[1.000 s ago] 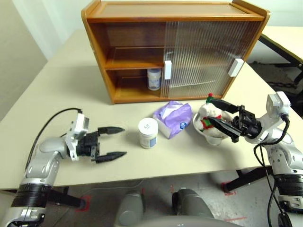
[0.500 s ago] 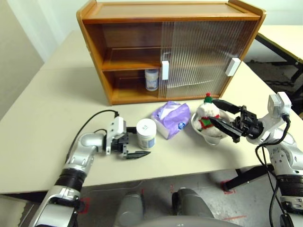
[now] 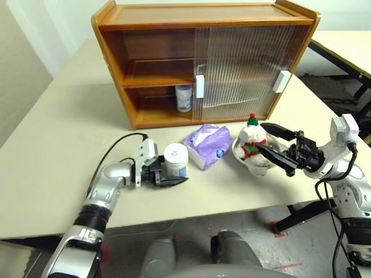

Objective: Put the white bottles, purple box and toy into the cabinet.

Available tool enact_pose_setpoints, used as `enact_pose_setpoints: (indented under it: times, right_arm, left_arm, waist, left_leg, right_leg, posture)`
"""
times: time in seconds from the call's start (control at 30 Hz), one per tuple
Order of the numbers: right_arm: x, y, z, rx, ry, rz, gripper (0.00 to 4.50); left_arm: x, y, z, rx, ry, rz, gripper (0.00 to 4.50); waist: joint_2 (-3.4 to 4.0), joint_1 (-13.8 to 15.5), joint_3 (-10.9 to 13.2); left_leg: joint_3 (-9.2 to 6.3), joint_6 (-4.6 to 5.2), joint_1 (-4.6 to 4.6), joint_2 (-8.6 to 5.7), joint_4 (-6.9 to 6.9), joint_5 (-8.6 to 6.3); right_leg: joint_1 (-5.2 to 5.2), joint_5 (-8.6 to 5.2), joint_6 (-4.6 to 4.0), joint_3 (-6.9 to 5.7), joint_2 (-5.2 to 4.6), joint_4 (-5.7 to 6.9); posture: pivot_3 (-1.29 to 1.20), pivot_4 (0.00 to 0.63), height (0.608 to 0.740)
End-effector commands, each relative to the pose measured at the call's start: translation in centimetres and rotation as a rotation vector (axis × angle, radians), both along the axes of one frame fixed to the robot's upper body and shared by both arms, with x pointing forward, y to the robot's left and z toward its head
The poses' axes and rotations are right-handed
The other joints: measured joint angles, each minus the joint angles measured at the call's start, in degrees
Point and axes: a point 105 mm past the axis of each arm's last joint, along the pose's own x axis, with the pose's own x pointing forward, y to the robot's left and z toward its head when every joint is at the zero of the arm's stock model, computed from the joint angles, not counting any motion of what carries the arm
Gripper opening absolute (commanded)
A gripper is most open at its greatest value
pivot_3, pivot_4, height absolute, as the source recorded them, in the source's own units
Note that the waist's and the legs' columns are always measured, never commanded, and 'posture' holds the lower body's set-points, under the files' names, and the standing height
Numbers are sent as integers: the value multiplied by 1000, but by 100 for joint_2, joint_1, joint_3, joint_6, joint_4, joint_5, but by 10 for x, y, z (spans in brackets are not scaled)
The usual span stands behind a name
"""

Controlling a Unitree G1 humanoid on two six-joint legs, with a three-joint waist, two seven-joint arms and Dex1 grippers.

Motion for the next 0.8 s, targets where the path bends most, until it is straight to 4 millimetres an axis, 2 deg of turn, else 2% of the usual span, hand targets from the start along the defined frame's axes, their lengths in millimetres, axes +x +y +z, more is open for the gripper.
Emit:
enact_pose_setpoints:
  times: [0.03, 0.23, 0.37, 0.43, 0.67, 0.8]
  right_arm:
    - [2, -1, 4, 0, -20, -4, 4500]
    - [4, 1, 6, 3, -24, 9, 4500]
    - [3, 4, 6, 6, -30, 23, 4500]
    - [3, 6, 7, 6, -37, 31, 4500]
    - [2, 12, 7, 18, -43, 37, 4500]
    - [1, 15, 6, 28, -43, 38, 4500]
  left_arm:
    - [28, 10, 24, -44, -81, 175, 3134]
    - [66, 1, 37, -30, -153, 377, 3134]
    - [88, -16, 35, -8, -160, 469, 3134]
    - [97, -18, 35, 5, -167, 527, 3134]
    - [123, -8, 38, -33, -141, 725, 3134]
    - [131, -5, 38, -26, -134, 771, 3134]
  waist:
    - [-1, 19, 1]
    - [-6, 123, 1]
    - [-10, 146, -1]
    - [-11, 147, -1]
    - [-21, 155, 4]
    - [-26, 206, 7]
  left_leg:
    - [0, 0, 2, 0, 0, 0]
    - [0, -7, -2, -14, 0, -4]
    - [-3, -1, -24, -22, 0, -1]
    - [-6, 3, -35, -44, 0, 2]
    - [-16, -6, -43, -46, 0, -4]
    - [-15, -7, -44, -54, 0, -5]
  right_leg:
    - [1, -1, -1, -1, 0, 1]
    - [7, 2, 7, 2, -8, -8]
    - [-2, 7, 15, 1, -7, -22]
    - [-9, 7, 16, 1, -6, -24]
    - [-16, 7, 19, 1, -5, -23]
    - [-15, 10, 23, 1, -8, -26]
  posture:
    - [108, 0, 740]
    - [112, 0, 740]
    - [110, 0, 740]
    - [108, 0, 740]
    - [109, 0, 740]
    - [108, 0, 740]
